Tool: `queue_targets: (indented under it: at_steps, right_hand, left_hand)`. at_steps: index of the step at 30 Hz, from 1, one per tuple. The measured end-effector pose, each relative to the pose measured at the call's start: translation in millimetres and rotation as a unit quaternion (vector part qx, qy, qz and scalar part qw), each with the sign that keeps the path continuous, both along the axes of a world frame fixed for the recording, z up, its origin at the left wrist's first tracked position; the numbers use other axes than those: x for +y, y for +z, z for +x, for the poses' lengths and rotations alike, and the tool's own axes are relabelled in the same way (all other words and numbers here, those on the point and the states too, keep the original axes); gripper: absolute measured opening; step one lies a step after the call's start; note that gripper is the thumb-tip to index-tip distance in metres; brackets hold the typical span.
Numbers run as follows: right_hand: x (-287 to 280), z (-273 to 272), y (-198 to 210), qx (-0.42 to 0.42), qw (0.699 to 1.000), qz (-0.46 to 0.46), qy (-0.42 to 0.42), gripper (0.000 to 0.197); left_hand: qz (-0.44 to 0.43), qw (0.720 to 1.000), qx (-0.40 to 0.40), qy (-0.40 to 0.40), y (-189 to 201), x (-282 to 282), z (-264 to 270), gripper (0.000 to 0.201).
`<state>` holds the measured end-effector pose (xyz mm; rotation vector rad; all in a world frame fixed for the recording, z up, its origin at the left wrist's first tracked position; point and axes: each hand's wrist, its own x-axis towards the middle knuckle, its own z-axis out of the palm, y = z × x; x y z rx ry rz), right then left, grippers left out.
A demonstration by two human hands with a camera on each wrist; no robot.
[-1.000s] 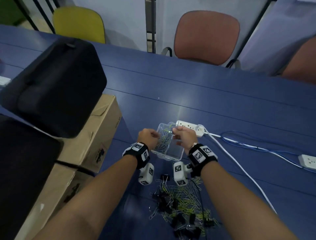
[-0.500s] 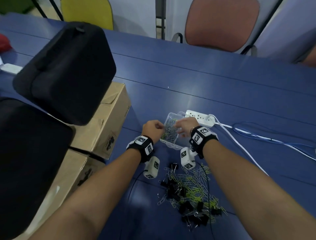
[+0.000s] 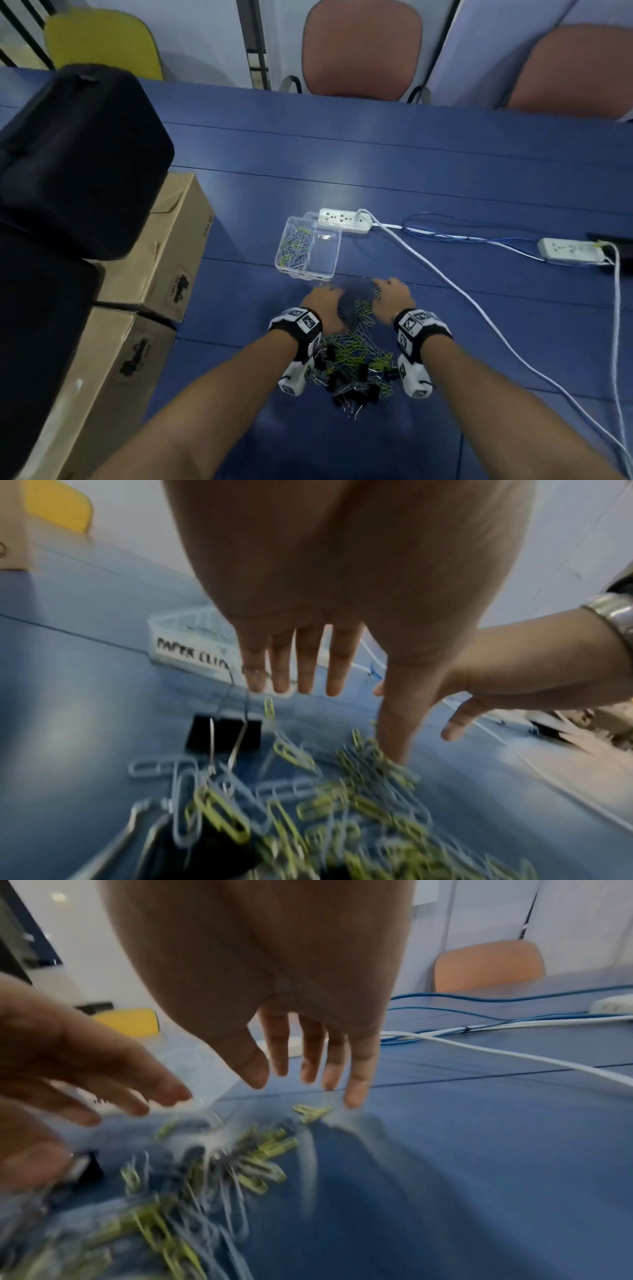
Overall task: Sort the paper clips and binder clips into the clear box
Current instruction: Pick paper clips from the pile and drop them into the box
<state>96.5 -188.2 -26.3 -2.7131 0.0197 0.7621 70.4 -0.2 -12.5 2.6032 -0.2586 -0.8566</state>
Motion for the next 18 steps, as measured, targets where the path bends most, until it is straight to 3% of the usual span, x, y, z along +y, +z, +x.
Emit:
queue_targets:
  at_steps: [2,7,10,13,18]
  right_hand:
    - [-10.7,-18.9,-11.9,0.041,0.999,-0.024,0.012,0.06]
    - [-9.7,-43.5,-23.8,0.068,0.996,-0.031,0.05,0.065]
    - [-4.2,-55.9,-23.4,0.036,0.996,-0.039,0.072,0.068]
    - [-1.2,-64.7,-23.8,0.009,0.992,-0.055,0.111,0.068]
    - [7.2,-72.4,-26.7,-0.026,0.992,-0.027,0.123,0.036]
  left_hand:
    - [0.075,0.995,0.048,-0.038,-11.4,-9.5,-9.7,0.119]
    - [0.155,0.984,0.058,-0.072,-24.3,-23.6,-21.5,0.126]
    - [0.204,0.973,-0.017,-0.107,-21.3,-28.6,-27.8,0.105]
    - [0.203,0.968,-0.07,-0.131,-19.5,-31.0,-30.3,0.069]
    - [0.168,0.966,-0.089,-0.174,-10.4,-30.6,-27.6,0.026]
